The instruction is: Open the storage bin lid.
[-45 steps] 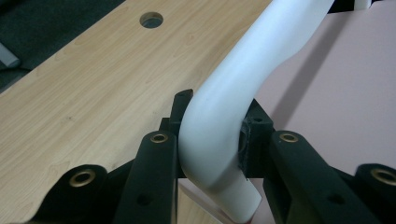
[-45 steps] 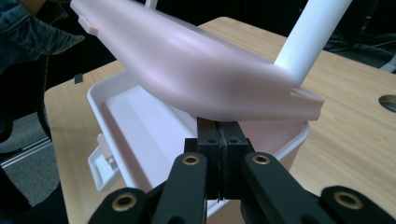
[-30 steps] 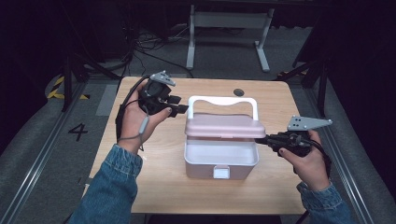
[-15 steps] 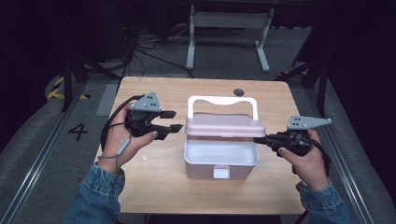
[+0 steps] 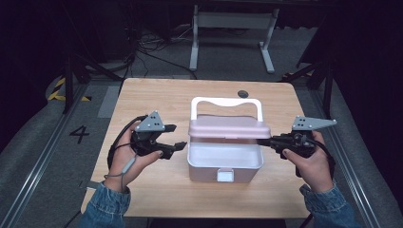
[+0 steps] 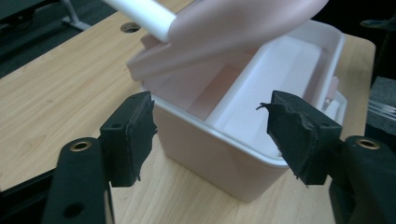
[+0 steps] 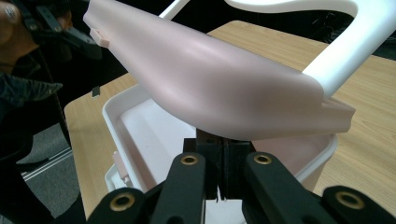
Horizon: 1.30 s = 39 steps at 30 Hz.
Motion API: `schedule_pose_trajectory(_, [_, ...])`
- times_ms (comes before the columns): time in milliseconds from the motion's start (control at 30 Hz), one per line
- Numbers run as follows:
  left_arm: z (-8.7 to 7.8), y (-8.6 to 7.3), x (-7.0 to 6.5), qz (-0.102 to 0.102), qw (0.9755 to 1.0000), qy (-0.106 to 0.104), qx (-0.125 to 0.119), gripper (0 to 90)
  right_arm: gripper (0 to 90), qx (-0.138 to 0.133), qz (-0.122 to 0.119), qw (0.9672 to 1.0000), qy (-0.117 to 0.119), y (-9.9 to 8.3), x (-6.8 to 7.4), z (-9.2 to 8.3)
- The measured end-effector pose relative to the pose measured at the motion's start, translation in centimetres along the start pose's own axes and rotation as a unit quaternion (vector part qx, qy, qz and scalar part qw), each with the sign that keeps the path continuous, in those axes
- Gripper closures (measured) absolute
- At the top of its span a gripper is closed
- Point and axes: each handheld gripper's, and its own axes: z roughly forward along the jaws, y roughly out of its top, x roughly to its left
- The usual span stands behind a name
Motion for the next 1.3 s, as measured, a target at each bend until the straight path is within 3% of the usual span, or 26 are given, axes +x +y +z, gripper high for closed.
schedule_pose_trajectory(100, [0.6, -0.5, -0.1, -0.013, 0.9998, 0.001, -0.011, 29.7, 89.4, -0.008, 0.001, 1.0, -0.003, 0.0, -0.1, 0.0])
schedule_pose_trajectory(200, [1.0, -0.5, -0.1, -0.012, 0.9998, 0.007, -0.011, 28.7, 89.5, -0.011, 0.002, 0.9999, -0.004, 0.1, -0.1, 0.0])
schedule_pose_trajectory(300, [1.3, -0.4, -0.1, -0.018, 0.9995, -0.006, -0.024, 27.3, 89.5, -0.016, 0.002, 0.9998, -0.006, 0.1, -0.2, 0.0])
schedule_pose_trajectory(367, [1.5, -0.1, -0.1, -0.009, 0.9994, 0.001, -0.035, 25.2, 89.6, -0.019, 0.004, 0.9998, -0.005, 0.2, -0.2, 0.0])
schedule_pose_trajectory(533, [2.1, 0.5, -0.2, -0.008, 0.9983, 0.017, -0.054, 22.0, 89.5, -0.021, 0.004, 0.9998, -0.005, 0.2, -0.2, -0.1])
schedule_pose_trajectory(633, [2.4, 1.0, -0.4, -0.002, 0.9975, 0.031, -0.064, 26.0, 89.5, -0.02, 0.004, 0.9998, -0.005, 0.3, -0.3, -0.1])
schedule_pose_trajectory(833, [2.6, 2.2, -0.6, 0.003, 0.997, 0.035, -0.07, 25.9, 89.0, -0.023, 0.006, 0.9997, -0.003, 0.4, -0.3, -0.4])
schedule_pose_trajectory(967, [2.9, 2.8, -0.8, 0.01, 0.9964, 0.036, -0.076, 20.5, 88.1, -0.027, 0.007, 0.9996, -0.001, 0.4, -0.3, -0.4])
schedule_pose_trajectory(1100, [3.2, 3.3, -1.0, 0.014, 0.9967, 0.028, -0.075, 18.4, 87.8, -0.028, 0.009, 0.9996, 0.0, 0.5, -0.3, -0.5])
schedule_pose_trajectory(1200, [3.4, 3.7, -1.0, 0.019, 0.9966, 0.035, -0.072, 19.8, 87.3, -0.029, 0.011, 0.9995, 0.001, 0.5, -0.3, -0.5])
schedule_pose_trajectory(1300, [3.4, 3.9, -0.9, 0.022, 0.9968, 0.043, -0.064, 26.8, 86.6, -0.029, 0.013, 0.9995, 0.003, 0.5, -0.3, -0.5])
